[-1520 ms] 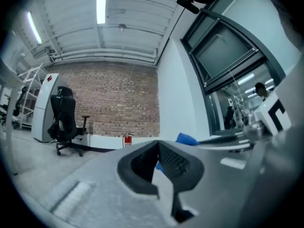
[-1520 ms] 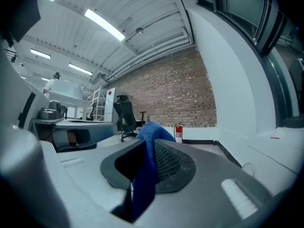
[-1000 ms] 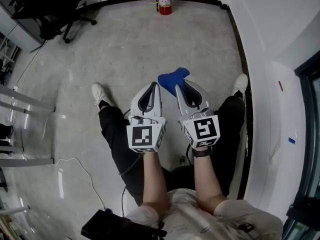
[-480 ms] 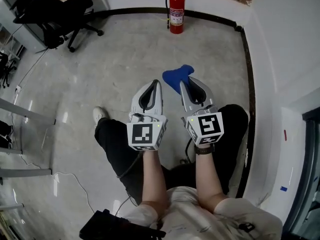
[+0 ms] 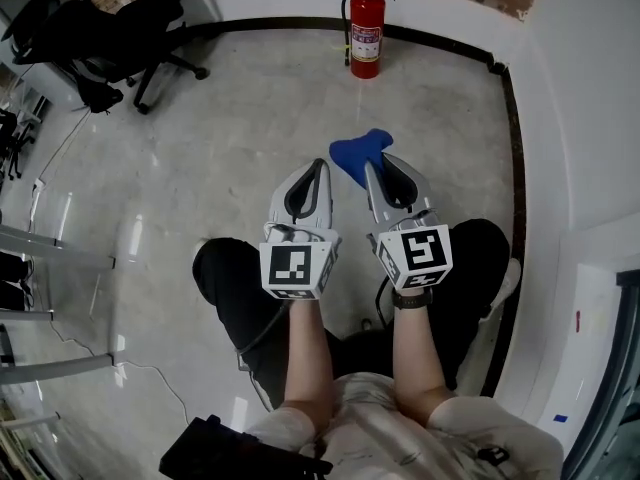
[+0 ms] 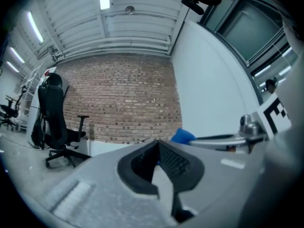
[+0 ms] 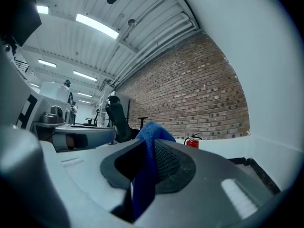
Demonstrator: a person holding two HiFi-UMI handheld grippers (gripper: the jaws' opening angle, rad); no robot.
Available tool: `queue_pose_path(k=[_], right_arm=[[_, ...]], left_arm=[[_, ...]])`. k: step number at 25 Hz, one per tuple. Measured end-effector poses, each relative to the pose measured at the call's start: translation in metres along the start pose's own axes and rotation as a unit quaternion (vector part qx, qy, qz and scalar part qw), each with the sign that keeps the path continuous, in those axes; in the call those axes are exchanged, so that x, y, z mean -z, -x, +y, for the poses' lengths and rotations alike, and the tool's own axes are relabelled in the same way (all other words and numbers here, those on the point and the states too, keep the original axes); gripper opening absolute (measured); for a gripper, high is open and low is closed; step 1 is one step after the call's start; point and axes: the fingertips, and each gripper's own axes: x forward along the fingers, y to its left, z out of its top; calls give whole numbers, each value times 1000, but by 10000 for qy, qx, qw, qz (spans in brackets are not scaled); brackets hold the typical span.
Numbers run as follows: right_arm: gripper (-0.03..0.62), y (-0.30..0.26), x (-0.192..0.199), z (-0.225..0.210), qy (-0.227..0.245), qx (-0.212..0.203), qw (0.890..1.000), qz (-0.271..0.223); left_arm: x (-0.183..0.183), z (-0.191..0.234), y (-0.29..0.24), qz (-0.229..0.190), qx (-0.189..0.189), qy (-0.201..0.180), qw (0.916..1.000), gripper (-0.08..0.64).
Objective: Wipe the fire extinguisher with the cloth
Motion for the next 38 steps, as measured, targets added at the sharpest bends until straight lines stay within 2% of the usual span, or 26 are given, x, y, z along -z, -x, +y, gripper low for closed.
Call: queue_pose_path(k=[6,10,13,16,18,23,27,32,38], right_arm=[[61,-32,15,-39,-216,585,9981,3],[61,-57,-8,-65,-96,873,9958,-251],[61,-80,-30,-81,-15,1021,9938,-445],[61,-106,-50,-86,42,1101,9919,-634],[61,-121,-57,-82,85,1111,9915,-668],[61,-173,-35,-73,75,1084,9936,-310],[61,-223,-13,-79,149,1097,9937,-157],[61,-268,-5,-125,120,1288,9916,-87],[61,-314,-15,-178,100,1656,9859,-237]], left_arm=[[4,23,-50,-53,489,-144,9987,0],[-17,39,-84,-260,761,-49,9968,0],[-34,46,-114,-350,1020,-212,9939,0],[-54,62,-135,-540,1127,-398,9914,0],[-59,74,-142,-619,1192,-308,9905,0],[-29,109,-174,-324,1230,-94,9918,0],[-7,140,-217,-264,1279,69,9914,0],[5,153,-283,-142,1450,142,9892,0],[-4,168,-351,-277,1742,46,9843,0]])
